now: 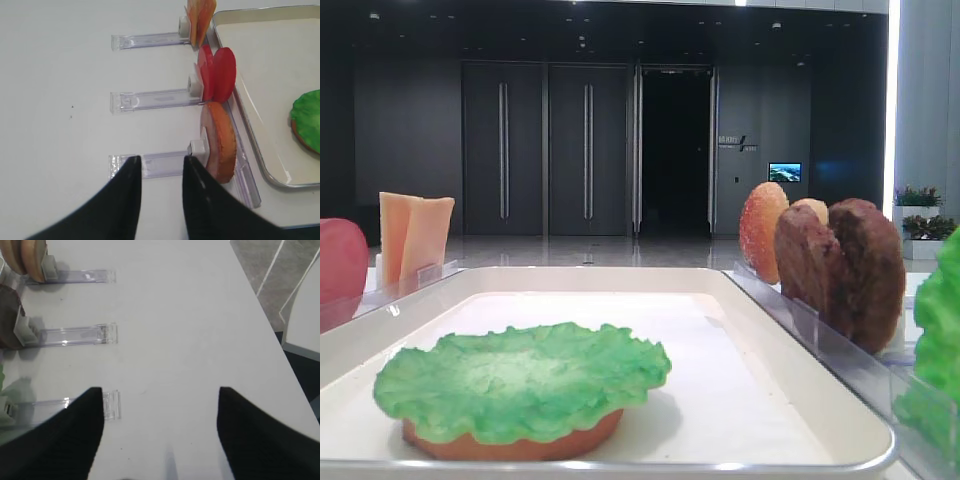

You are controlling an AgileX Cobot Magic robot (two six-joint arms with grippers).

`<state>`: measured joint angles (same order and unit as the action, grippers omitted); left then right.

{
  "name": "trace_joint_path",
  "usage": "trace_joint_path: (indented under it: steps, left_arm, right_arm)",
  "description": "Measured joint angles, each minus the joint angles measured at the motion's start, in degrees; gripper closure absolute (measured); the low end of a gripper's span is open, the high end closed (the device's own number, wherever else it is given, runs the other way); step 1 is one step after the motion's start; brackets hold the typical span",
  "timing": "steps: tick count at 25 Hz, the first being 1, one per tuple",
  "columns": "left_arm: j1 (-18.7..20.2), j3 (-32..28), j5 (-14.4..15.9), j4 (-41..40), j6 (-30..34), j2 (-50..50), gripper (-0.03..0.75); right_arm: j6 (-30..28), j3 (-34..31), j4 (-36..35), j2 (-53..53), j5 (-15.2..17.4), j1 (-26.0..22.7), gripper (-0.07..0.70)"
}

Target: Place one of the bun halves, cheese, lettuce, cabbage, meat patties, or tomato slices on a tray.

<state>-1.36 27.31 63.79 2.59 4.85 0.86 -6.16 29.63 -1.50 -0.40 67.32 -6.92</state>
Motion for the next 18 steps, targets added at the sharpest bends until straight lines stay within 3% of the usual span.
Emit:
trace_joint_path:
  steps: [18]
  left_arm:
    - [0.0,0.0,0.0,0.0,0.0,0.0,0.496]
  right_arm:
    - [-0.7,-1.1,-3.9,0.0,-1.8,0.9,0.145]
